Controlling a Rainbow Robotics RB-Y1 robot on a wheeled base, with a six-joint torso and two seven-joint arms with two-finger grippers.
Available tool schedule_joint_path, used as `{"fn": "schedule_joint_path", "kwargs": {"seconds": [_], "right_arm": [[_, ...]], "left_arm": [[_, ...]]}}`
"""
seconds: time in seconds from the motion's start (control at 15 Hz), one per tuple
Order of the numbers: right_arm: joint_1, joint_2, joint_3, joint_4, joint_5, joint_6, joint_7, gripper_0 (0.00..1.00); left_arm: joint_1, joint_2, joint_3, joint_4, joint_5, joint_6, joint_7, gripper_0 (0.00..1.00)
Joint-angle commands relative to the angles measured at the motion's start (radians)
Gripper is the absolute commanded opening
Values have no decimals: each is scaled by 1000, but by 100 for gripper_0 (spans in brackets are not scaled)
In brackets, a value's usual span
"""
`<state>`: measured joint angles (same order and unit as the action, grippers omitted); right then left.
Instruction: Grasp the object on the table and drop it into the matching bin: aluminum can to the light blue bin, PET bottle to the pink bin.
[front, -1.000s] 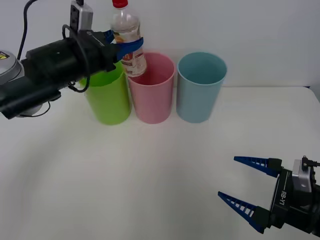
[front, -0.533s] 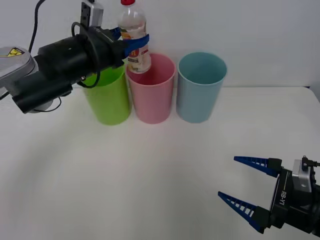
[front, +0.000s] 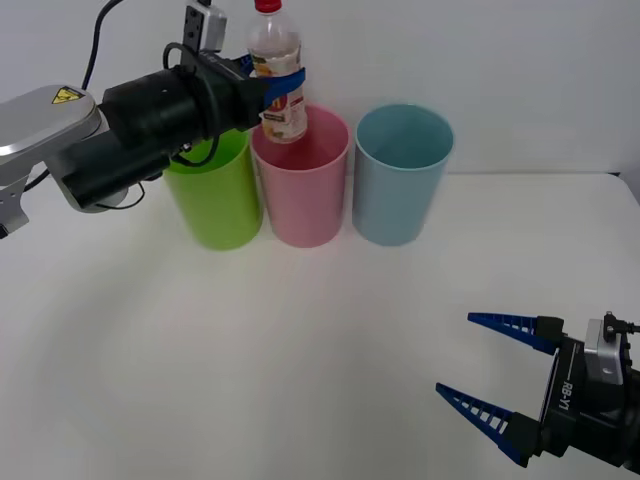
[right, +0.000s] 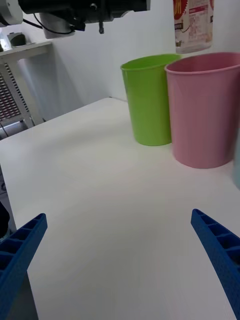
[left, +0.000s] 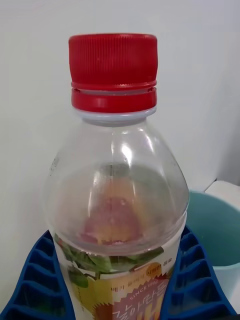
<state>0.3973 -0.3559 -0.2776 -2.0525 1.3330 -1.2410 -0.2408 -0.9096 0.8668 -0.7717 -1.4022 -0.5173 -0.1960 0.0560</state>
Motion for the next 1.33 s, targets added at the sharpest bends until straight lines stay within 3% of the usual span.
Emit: {"fn": "schedule_joint_path", "kwargs": {"seconds": [0.07,0.2,0.27,0.33,0.4,0.47,1.33], "right_arm": [[0,0,0,0,0,0,0,100],[0,0,0,0,0,0,0,100],[0,0,0,0,0,0,0,100],[0,0,0,0,0,0,0,100],[0,0,0,0,0,0,0,100],[0,0,0,0,0,0,0,100],[0,0,0,0,0,0,0,100]], "left_arm": [[0,-2,0,0,2,-2,8,7],[-2,0,0,0,3,-8,13,7],[0,-2,0,0,3,-10,16,18],[-2,-2,0,0,3,-10,18,52],[0,-2,0,-8,3,-10,19,79],[0,-2,0,-15,3,-11,21,100],[1,11,-3,-46,42,-59,19,100]]}}
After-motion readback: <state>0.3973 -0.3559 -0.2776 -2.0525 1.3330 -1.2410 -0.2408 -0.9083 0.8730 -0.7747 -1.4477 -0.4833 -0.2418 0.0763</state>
